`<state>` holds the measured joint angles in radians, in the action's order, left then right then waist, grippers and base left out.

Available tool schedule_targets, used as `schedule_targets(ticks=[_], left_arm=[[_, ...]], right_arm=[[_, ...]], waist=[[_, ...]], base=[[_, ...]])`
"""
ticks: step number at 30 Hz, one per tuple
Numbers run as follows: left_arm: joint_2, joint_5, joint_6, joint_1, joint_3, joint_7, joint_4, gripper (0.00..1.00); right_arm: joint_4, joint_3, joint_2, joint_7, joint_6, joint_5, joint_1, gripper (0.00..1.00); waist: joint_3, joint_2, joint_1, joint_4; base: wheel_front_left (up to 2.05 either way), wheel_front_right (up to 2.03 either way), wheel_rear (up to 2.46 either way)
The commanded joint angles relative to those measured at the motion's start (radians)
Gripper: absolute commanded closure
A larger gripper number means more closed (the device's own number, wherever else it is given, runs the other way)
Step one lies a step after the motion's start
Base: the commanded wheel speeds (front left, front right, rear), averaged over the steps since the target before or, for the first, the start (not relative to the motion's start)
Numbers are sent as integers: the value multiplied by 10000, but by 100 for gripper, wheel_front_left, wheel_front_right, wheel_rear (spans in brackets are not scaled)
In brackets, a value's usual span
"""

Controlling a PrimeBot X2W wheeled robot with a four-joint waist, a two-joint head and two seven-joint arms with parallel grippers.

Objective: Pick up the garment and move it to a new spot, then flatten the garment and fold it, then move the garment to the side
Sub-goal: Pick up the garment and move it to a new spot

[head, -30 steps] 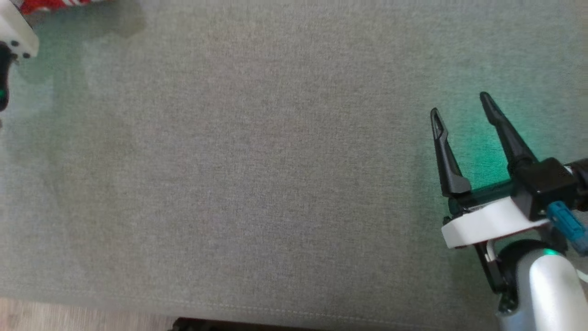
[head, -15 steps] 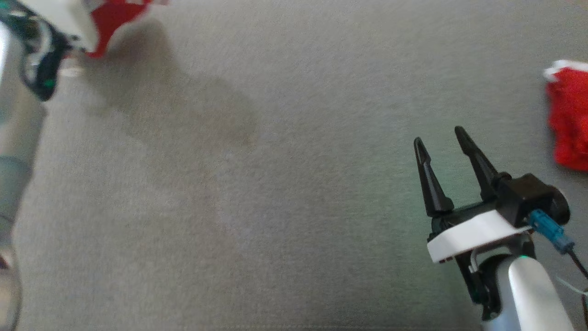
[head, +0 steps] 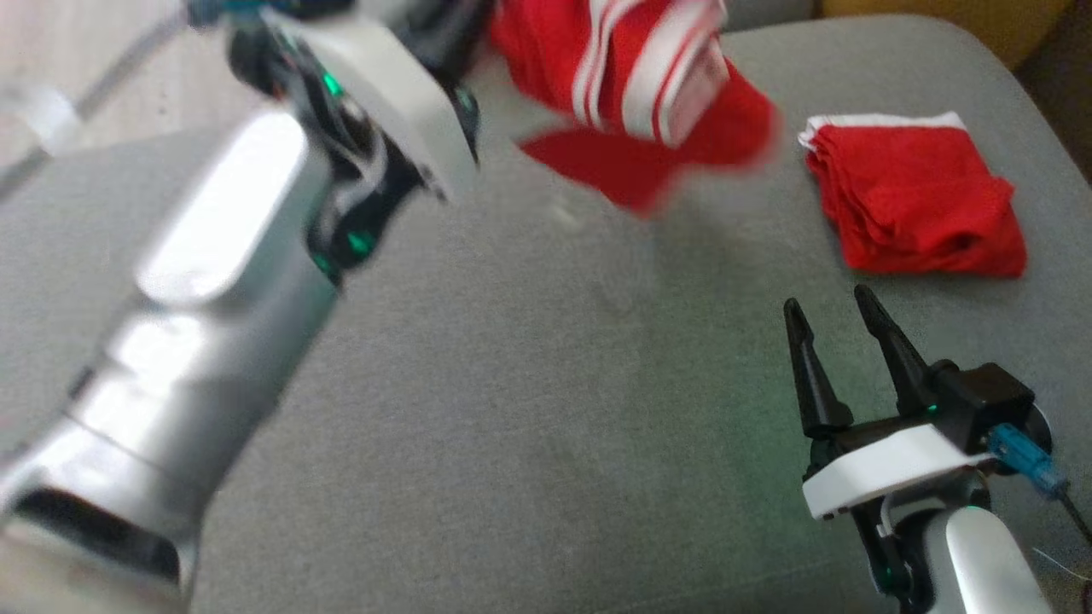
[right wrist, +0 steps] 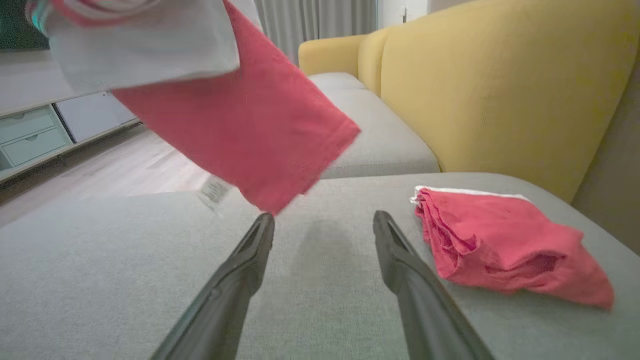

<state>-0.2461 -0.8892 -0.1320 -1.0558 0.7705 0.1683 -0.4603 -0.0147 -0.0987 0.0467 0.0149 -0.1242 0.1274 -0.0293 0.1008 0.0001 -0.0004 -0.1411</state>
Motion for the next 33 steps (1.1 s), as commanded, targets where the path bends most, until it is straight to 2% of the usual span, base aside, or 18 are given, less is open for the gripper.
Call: schedule_targets(ticks=[1,7,8,9,10,11,13,22,28,33], left_arm=[[-314,-102,61,328,-213,-192,80,100],[-278,-340,138,2065,-177,-1304,-1576,100],[-262,-367,180,2244,-227,-1518,-1924,94],[-226,-392,207,2390,-280,-1745,-2235,68],[-177,-418,232,2499,-344,-1989,-2505,52],[-177,-418,232,2499,-344,-1989,-2505,52],[-58,-385,219,2619,-335,-2341,-2919,0],[168,213,241,2653,-22,-3647,-3780,0],[38,588,637,3537,44,-4157,-3576,0],[-239,616,1313,4953,-716,-4290,-2330,0]], right_arm=[[-207,-281,35,-198,-65,114,-439,0],[148,-375,35,-524,-65,274,-777,0],[198,-338,35,-566,-65,259,-817,0],[245,-288,35,-608,-65,244,-843,0],[291,-221,35,-638,-65,218,-855,0],[291,-221,35,-638,-65,218,-855,0],[368,-70,35,-687,-65,156,-854,0],[709,270,35,-733,-65,70,-691,0],[921,527,35,-661,-65,-1,-248,0],[1005,798,35,-659,-65,-47,289,0]], waist=[[524,-1,4,-195],[1228,-1,4,-483],[1278,-1,4,-510],[1306,-1,4,-521],[1325,-1,4,-514],[1325,-1,4,-514],[1317,-1,4,-424],[353,-1,4,272],[-694,-1,4,715],[-1244,-1,4,1071]], base=[[0,0,0],[0,0,0],[0,0,0],[0,0,0],[0,0,0],[0,0,0],[0,0,0],[0,0,0],[0,0,0],[0,0,0]])
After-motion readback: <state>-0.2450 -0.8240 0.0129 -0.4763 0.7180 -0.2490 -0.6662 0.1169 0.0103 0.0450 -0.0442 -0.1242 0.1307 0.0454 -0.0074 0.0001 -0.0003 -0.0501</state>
